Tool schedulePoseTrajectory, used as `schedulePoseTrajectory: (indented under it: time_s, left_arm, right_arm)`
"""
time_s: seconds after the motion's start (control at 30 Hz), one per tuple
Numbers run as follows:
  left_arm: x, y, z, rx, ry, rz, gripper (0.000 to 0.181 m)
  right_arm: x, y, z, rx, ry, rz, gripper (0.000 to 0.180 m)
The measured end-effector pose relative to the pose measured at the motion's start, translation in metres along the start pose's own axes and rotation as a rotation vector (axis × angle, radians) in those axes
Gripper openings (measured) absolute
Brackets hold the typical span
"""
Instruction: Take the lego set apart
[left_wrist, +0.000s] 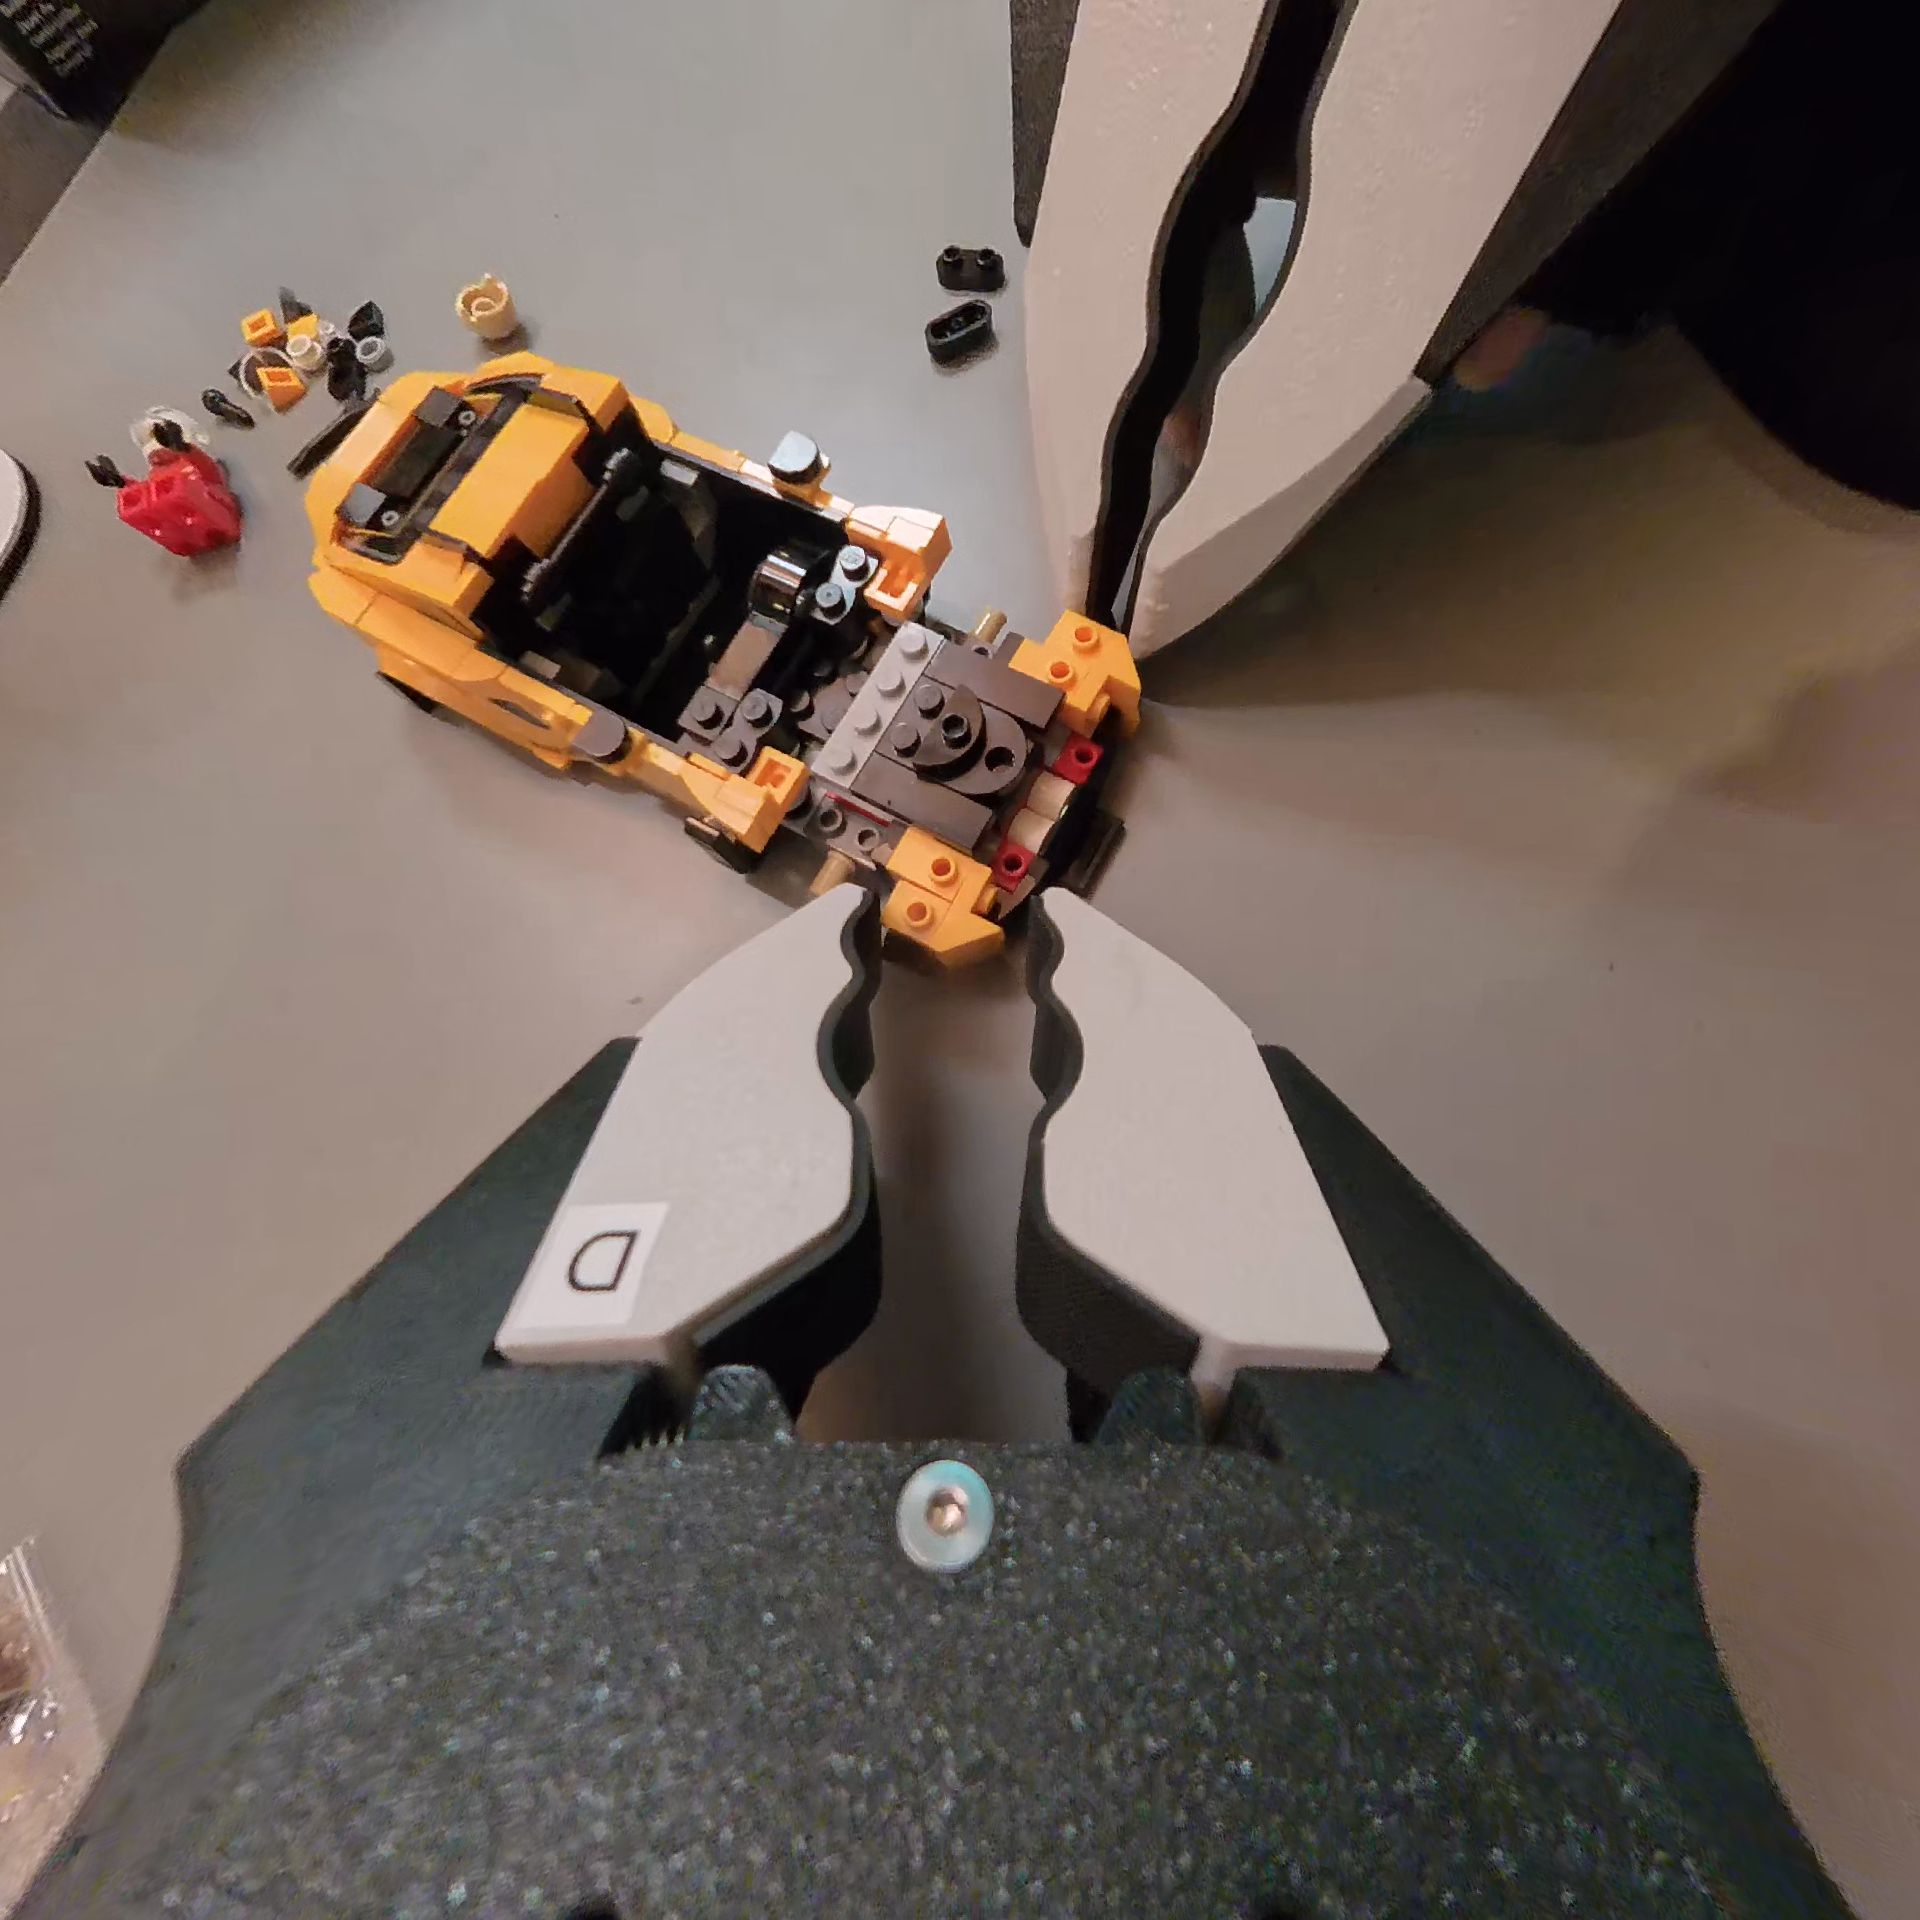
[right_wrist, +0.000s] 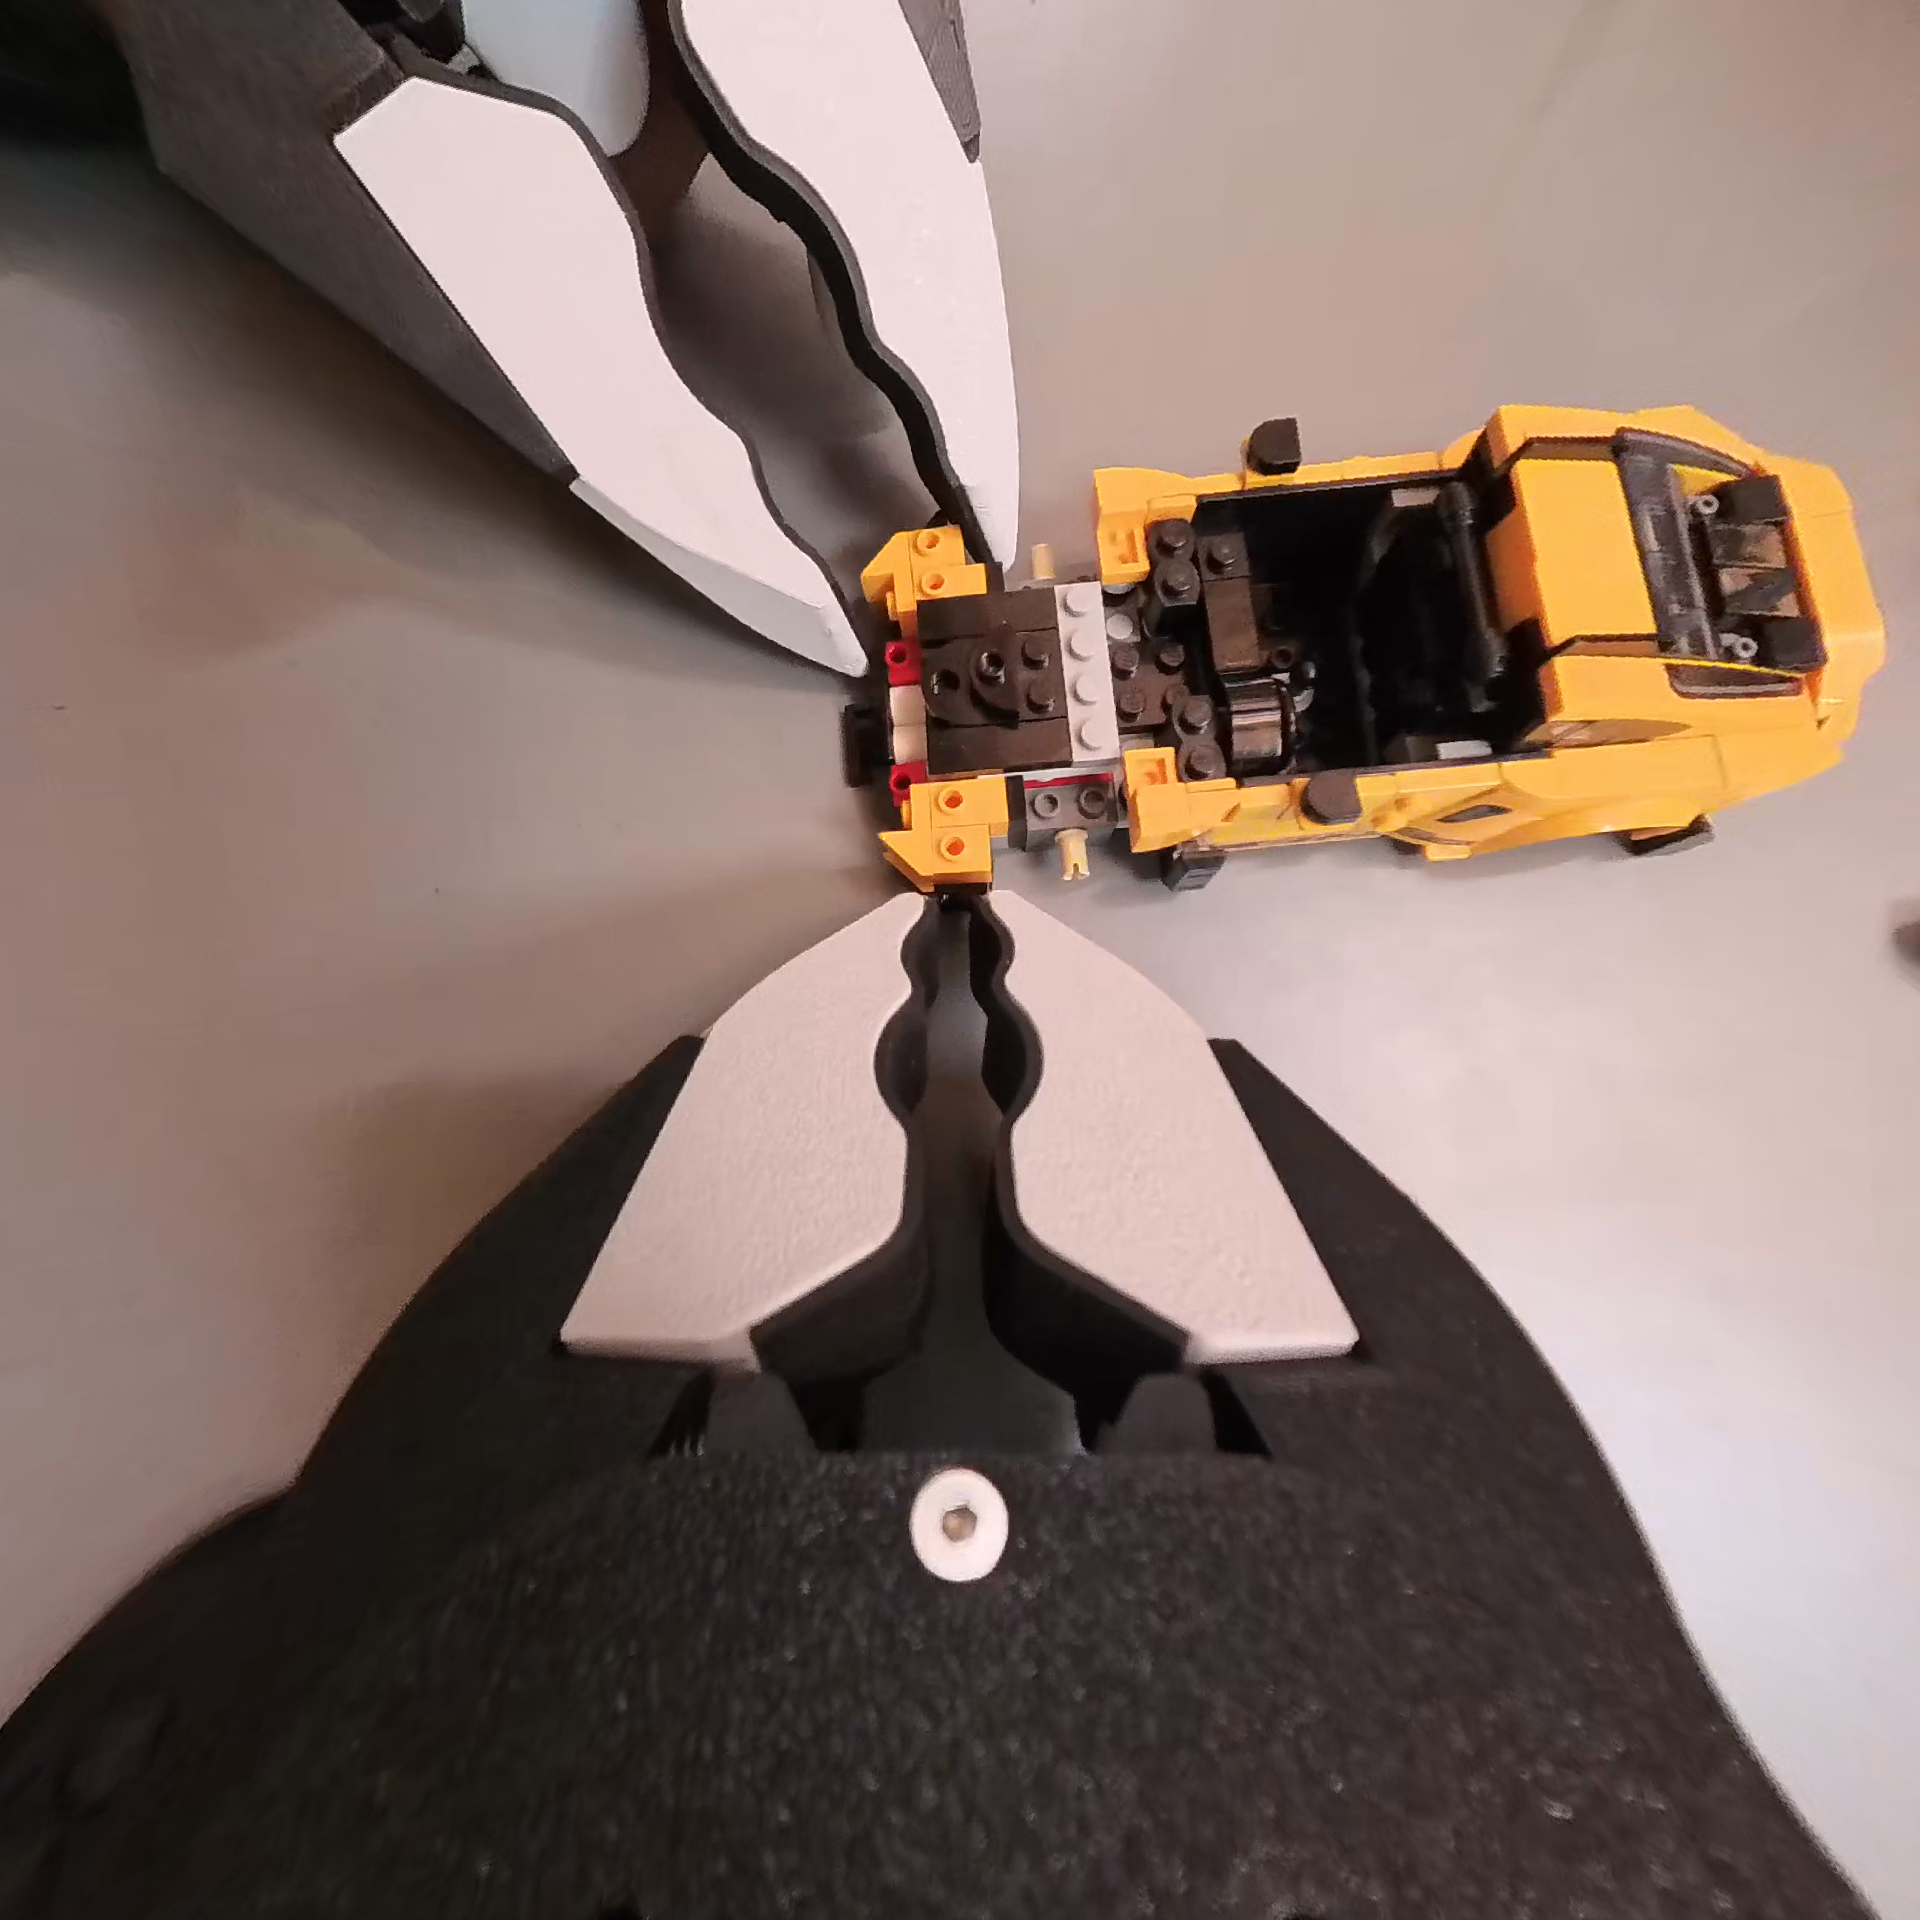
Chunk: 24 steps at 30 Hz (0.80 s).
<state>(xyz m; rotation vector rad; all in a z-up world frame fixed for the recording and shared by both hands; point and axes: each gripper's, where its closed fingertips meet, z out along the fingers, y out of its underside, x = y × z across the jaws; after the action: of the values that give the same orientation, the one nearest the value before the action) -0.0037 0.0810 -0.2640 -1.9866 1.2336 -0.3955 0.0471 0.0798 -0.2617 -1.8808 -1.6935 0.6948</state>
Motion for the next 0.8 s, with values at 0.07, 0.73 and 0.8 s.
schedulePoseTrajectory:
  time_s: [0.07,0.73,0.8]
  left_arm:
    - [0.0,0.0,0.0,0.0,0.003,-0.005,0.026]
    - [-0.004,0.002,-0.001,0.012,-0.005,-0.002,0.026]
    - [-0.004,0.002,-0.001,0.013,-0.005,-0.001,0.026]
  right_arm:
    - [0.0,0.001,0.0,-0.011,0.004,-0.013,0.005]
    - [0.009,0.002,-0.013,0.034,0.129,-0.241,0.002]
    - [0.011,-0.003,-0.016,0.06,0.165,-0.303,0.002]
